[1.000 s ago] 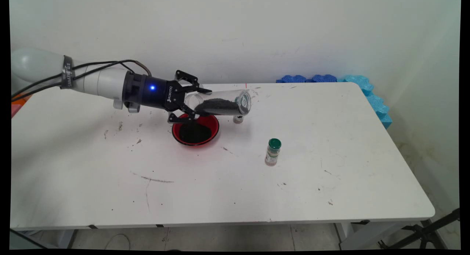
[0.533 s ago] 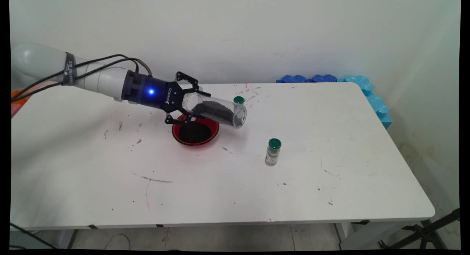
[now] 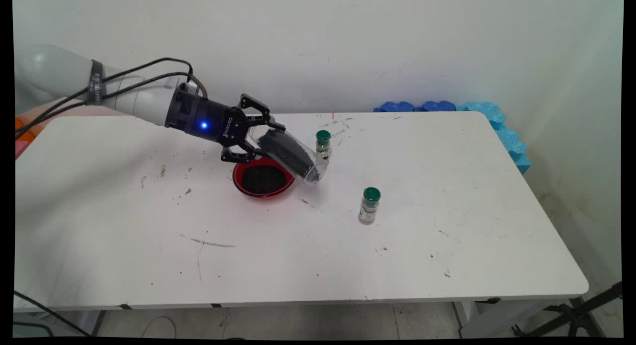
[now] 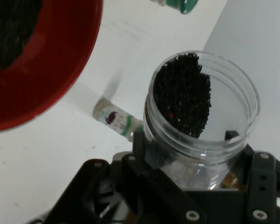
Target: Pour the black seasoning powder in the red bowl
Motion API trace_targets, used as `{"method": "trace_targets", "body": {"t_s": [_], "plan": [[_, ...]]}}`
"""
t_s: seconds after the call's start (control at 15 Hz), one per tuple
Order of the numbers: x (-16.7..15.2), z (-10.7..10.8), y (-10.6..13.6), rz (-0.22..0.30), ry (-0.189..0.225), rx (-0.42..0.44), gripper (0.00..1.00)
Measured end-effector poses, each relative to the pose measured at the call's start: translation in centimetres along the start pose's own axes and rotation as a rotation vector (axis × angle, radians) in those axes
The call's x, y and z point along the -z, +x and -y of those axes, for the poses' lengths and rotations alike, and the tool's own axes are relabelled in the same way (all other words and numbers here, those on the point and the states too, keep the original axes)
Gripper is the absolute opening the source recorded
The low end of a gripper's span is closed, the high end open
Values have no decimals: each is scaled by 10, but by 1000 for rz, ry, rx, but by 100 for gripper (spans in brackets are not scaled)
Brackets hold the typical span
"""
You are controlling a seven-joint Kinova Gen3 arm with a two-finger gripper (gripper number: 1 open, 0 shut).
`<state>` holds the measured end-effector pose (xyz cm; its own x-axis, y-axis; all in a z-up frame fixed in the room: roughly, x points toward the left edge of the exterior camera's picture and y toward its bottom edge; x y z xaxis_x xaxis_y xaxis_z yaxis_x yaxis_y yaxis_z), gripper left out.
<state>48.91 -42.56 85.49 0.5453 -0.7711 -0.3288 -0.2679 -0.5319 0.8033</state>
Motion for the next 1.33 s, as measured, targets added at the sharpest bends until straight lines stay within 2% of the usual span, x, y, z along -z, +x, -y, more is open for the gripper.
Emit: {"method": "trace_targets", "body": {"t_s": [0.27,0.67,1.0,1.33], "plan": [[3,-12,-1,-10,37,-233,0],[11,-35,-7,-24,78,-507,0],[21,-59,-22,-30,111,-796,0],[31,-78,-38,-43,143,-1040,0]]}}
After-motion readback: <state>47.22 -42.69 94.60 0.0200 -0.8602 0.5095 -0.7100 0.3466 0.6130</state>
